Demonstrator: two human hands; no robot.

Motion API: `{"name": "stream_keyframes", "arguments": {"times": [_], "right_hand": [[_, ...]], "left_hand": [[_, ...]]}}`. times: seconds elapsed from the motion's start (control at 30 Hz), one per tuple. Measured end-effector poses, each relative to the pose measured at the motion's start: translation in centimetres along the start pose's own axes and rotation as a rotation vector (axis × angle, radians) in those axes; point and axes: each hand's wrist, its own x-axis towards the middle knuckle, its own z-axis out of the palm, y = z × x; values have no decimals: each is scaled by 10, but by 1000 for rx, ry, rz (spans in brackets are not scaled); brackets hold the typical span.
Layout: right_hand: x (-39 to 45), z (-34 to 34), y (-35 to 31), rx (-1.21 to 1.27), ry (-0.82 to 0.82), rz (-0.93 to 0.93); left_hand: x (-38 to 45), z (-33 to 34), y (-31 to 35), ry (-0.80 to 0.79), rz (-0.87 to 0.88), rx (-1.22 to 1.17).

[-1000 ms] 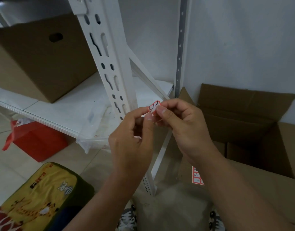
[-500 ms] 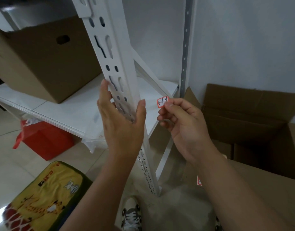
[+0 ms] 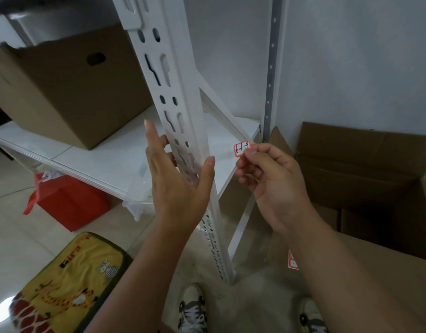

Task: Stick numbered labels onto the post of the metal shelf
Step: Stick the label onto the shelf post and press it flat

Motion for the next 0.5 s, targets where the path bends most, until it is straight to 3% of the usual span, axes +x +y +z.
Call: {"name": "stream_keyframes", "arguments": {"times": [0.27, 0.5], "right_hand": [[1, 9, 7, -19, -8, 3], [3, 11, 11, -47, -4, 12]], "left_hand": [[6, -2, -4, 21, 35, -48], [9, 0, 2, 85, -54, -106]]}}
